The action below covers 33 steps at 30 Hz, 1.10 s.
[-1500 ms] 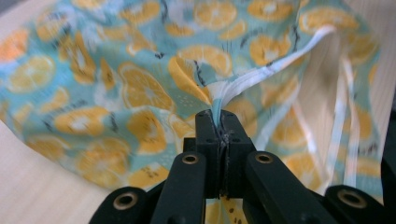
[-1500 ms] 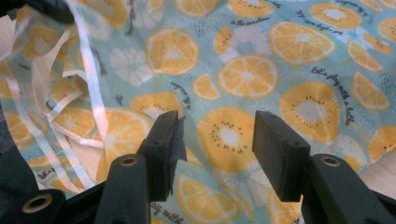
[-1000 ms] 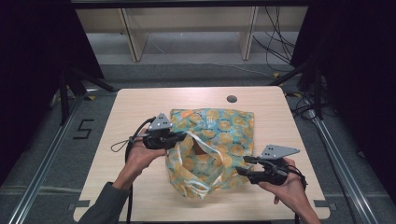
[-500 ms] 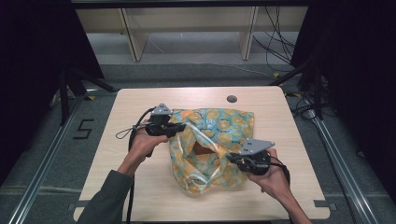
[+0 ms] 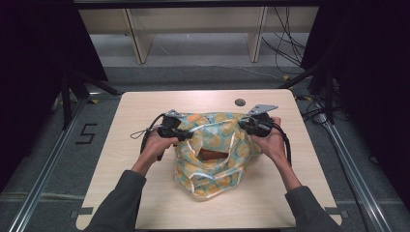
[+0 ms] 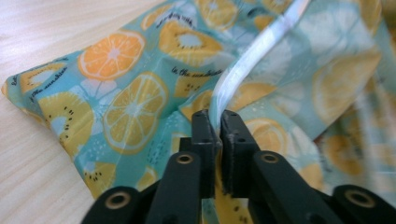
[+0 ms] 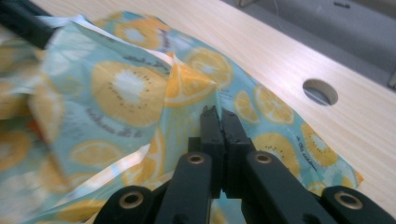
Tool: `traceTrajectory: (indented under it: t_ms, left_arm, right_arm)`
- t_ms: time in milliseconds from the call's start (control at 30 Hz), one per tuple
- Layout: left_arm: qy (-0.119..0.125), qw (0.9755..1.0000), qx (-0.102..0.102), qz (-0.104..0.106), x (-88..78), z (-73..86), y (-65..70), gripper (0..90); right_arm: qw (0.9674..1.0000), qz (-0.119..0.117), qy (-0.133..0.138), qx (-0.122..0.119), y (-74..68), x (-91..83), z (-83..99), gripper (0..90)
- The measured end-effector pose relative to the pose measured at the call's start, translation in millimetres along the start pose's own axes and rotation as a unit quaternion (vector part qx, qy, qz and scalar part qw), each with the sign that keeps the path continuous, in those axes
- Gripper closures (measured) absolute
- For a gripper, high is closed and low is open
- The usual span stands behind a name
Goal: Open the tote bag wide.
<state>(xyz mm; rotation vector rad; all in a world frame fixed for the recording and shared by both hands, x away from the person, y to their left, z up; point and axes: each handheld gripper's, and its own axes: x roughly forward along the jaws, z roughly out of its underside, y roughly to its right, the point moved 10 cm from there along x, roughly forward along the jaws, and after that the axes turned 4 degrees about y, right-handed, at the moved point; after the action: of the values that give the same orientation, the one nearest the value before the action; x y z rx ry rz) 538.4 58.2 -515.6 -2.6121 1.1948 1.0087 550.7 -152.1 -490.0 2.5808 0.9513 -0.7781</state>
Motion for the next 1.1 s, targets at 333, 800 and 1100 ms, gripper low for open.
traceTrajectory:
  t_ms: [333, 800, 1100]
  left_arm:
    - [0.043, 0.9951, 0.076, -0.047, -71.5, -7.9, 17.0, 37.0]
    - [-0.069, 0.9787, 0.190, -0.034, -38.9, 28.8, 63.5, 26.1]
    - [-0.033, 0.9820, 0.175, -0.064, -19.2, -18.6, 30.3, 85.6]
  right_arm:
    - [0.9984, -0.004, -0.049, 0.026, 14.6, 17.1, 19.0, 90.0]
    - [0.9987, -0.005, -0.050, 0.012, 14.9, 15.1, 18.6, 88.5]
    - [0.9988, -0.005, -0.045, 0.022, 13.3, 9.4, 18.9, 80.6]
